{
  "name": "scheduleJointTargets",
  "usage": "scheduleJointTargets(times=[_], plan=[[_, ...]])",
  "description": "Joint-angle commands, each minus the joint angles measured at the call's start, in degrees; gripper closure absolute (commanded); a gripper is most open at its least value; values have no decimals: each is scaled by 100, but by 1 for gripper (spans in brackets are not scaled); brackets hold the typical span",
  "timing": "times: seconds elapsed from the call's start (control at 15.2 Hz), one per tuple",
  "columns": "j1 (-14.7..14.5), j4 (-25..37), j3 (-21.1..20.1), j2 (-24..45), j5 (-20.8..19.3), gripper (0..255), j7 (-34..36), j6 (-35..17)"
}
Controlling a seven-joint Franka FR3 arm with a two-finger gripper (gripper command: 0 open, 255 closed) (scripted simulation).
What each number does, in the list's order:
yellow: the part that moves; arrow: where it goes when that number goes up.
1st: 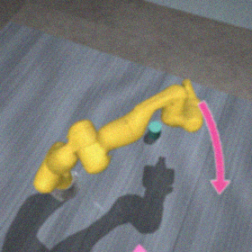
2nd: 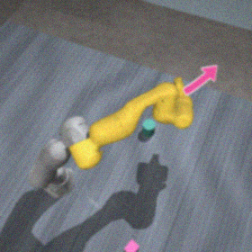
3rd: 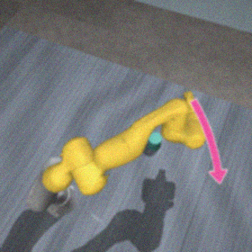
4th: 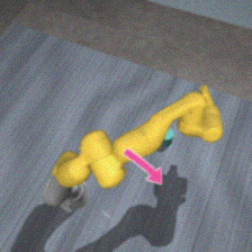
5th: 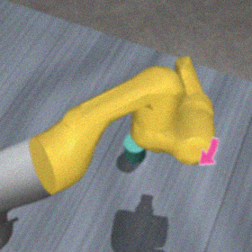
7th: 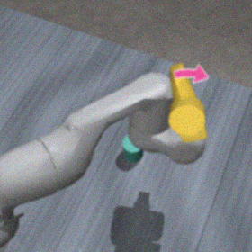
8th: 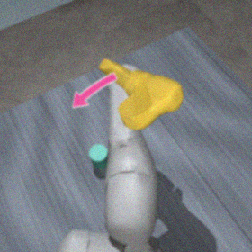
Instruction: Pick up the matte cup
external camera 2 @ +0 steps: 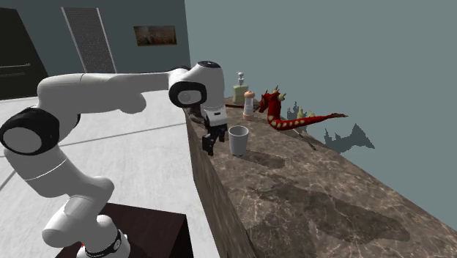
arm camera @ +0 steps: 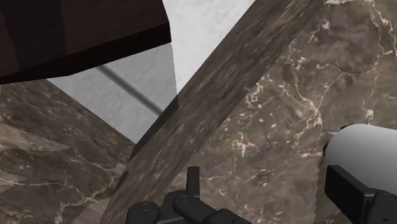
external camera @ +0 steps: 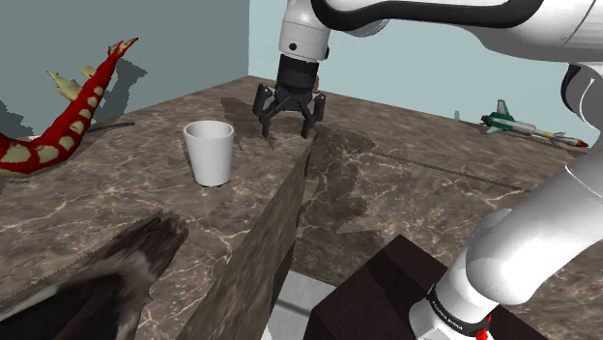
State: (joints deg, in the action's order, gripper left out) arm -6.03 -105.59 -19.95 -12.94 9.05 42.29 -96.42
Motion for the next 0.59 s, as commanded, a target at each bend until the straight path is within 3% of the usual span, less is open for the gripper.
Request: scheduleJointTargets(times=[0.0, 0.46, 0.53], plan=[[-49, 498, -183, 428, -103, 0, 345, 51], [-462, 2627, -649, 2147, -798, 0, 1465, 487], [-460, 2509, -635, 2115, -781, 0, 1450, 399]])
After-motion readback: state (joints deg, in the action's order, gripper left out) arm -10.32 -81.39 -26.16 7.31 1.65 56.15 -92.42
